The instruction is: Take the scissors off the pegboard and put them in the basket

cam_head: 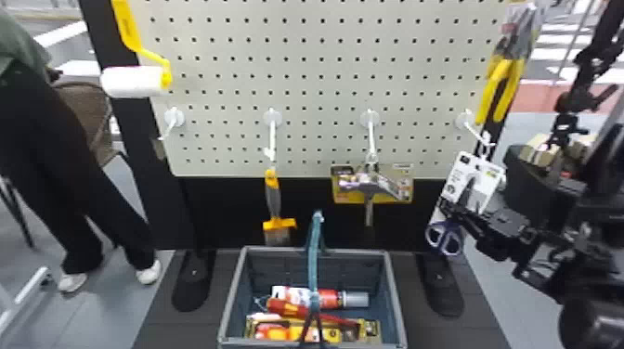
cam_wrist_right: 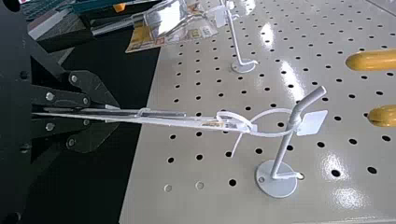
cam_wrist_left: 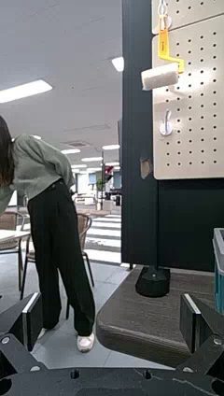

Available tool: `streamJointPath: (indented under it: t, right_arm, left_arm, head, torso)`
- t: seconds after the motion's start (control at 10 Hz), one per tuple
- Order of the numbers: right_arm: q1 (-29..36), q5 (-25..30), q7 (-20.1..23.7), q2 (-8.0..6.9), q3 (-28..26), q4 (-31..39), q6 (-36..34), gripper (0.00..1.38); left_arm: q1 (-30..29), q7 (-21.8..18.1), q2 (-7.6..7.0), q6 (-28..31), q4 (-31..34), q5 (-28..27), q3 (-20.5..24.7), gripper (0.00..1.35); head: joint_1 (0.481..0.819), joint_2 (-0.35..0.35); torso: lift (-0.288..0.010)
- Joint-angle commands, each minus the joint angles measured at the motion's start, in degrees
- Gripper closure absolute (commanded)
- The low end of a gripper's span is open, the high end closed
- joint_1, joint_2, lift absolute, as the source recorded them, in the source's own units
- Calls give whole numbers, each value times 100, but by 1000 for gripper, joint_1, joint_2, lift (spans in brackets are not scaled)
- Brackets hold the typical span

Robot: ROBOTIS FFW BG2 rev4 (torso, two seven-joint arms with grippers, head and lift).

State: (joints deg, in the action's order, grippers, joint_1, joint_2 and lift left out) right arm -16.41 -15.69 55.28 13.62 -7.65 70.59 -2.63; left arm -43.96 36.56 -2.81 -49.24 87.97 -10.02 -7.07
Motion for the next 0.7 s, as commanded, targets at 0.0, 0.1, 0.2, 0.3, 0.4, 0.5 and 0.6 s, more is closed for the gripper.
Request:
streamJointPath:
  t: [0.0,0.1,0.2,0.3,0.4,0.5,0.6]
  right_arm:
    - [8,-13,0,-17,0,-6,0,1202]
    - [8,-13,0,-17,0,8,0,1202]
    - [8,-22,0,-26,0,8,0,1202]
    - [20,-22,0,-26,0,8,0,1202]
    - [8,-22,0,-35,0,8,0,1202]
    - [8,-22,0,-35,0,8,0,1202]
    - [20,-31,0,-35,0,64,0,1202]
  left_arm:
    - [13,0,0,3,0,0,-5,183]
    - [13,0,0,3,0,0,-13,183]
    - [13,0,0,3,0,0,-5,183]
    - [13,0,0,20,0,0,-13,182]
    - [25,0,0,20,0,0,-22,183]
    - [25,0,-9,20,0,9,-22,183]
    - [25,0,-9,20,0,9,-22,183]
  head:
    - [549,0]
    - [549,0]
    - [549,0]
    - [549,0]
    - [549,0]
    - [549,0]
    - [549,0]
  torso:
    - [-100]
    - [-100]
    - [-100]
    - [-100]
    - [-100]
    - [-100]
    - [-100]
